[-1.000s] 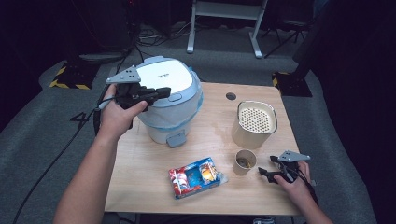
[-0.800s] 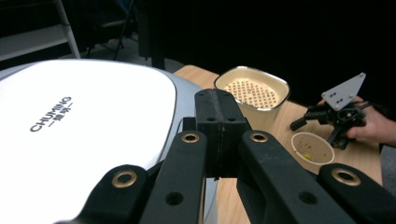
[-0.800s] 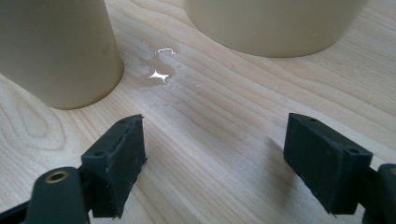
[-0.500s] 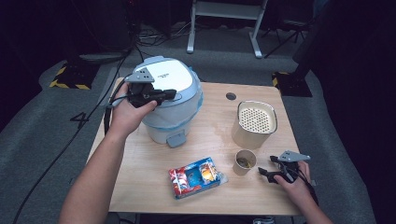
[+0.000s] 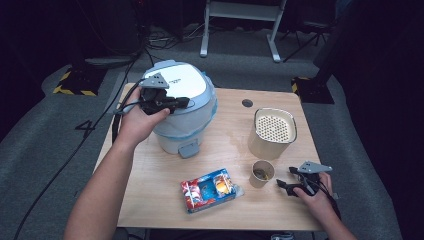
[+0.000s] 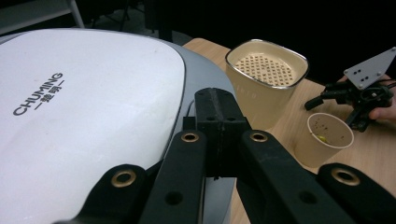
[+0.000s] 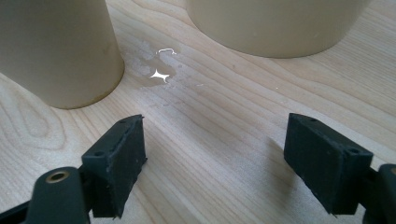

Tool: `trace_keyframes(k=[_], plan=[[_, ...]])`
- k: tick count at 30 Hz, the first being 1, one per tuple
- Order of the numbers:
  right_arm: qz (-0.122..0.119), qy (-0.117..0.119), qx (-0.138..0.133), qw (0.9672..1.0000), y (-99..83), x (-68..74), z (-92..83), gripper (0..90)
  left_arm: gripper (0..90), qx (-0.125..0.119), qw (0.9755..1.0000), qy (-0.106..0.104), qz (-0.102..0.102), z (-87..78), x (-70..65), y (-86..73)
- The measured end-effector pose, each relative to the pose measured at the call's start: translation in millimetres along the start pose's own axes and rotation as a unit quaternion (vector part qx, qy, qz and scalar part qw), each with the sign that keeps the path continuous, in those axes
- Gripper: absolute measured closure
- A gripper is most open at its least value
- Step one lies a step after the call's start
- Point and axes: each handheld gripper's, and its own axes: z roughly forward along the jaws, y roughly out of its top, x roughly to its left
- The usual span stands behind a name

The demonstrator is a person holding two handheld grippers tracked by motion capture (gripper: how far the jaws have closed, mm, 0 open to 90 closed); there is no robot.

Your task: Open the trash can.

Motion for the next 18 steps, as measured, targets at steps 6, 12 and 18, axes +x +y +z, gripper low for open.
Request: trace_keyframes(k=[6, 12, 18], plan=[[0.0, 0.0, 0.0, 1.0, 0.0, -0.1, 0.0, 20.8, 90.0, 0.0, 1.0, -0.002, -0.001, 1.3, -0.8, -0.4], [0.0, 0.0, 0.0, 1.0, 0.0, -0.1, 0.0, 20.8, 90.0, 0.007, 0.9999, 0.005, 0.009, 1.7, -3.6, 0.9], [0.0, 0.001, 0.0, 1.0, 0.0, -0.1, 0.0, 20.8, 90.0, 0.009, 0.9999, 0.001, 0.012, 3.6, -5.6, 0.9]])
